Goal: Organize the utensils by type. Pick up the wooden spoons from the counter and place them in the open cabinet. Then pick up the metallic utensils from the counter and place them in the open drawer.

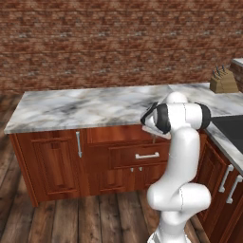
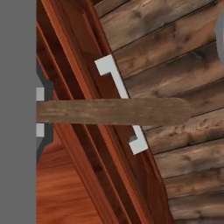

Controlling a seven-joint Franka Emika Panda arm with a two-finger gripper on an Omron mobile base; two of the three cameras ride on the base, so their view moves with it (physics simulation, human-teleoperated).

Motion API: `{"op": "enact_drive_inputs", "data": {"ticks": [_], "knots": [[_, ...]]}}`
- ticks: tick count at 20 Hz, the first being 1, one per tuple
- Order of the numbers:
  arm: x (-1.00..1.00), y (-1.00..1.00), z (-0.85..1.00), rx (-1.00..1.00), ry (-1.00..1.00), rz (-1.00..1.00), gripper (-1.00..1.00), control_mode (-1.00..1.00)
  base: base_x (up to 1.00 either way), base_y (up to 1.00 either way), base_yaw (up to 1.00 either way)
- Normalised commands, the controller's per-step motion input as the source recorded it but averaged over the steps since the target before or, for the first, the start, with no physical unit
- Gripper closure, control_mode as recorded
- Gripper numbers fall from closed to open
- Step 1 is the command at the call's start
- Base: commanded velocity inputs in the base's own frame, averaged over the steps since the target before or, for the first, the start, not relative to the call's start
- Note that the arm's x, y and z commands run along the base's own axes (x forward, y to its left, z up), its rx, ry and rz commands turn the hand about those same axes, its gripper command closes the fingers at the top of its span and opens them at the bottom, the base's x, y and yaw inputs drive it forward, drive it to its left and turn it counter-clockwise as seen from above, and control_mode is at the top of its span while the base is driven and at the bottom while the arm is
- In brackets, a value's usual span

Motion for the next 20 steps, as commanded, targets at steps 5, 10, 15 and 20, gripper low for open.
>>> {"op": "enact_drive_inputs", "data": {"ticks": [5, 10, 15, 20], "knots": [[0.39, 0.00, 0.16, 0.03, -0.04, 0.07, 1.00, -1.00, 0.00, 0.00, 0.00], [0.28, 0.00, 0.05, 0.00, -0.02, 0.06, 1.00, -1.00, 0.00, 0.00, 0.00], [0.40, 0.00, -0.04, 0.00, 0.00, 0.06, 1.00, -1.00, 0.00, 0.00, 0.00], [0.54, 0.00, -0.21, 0.00, 0.00, 0.06, 1.00, -1.00, 0.00, 0.00, 0.00]]}}
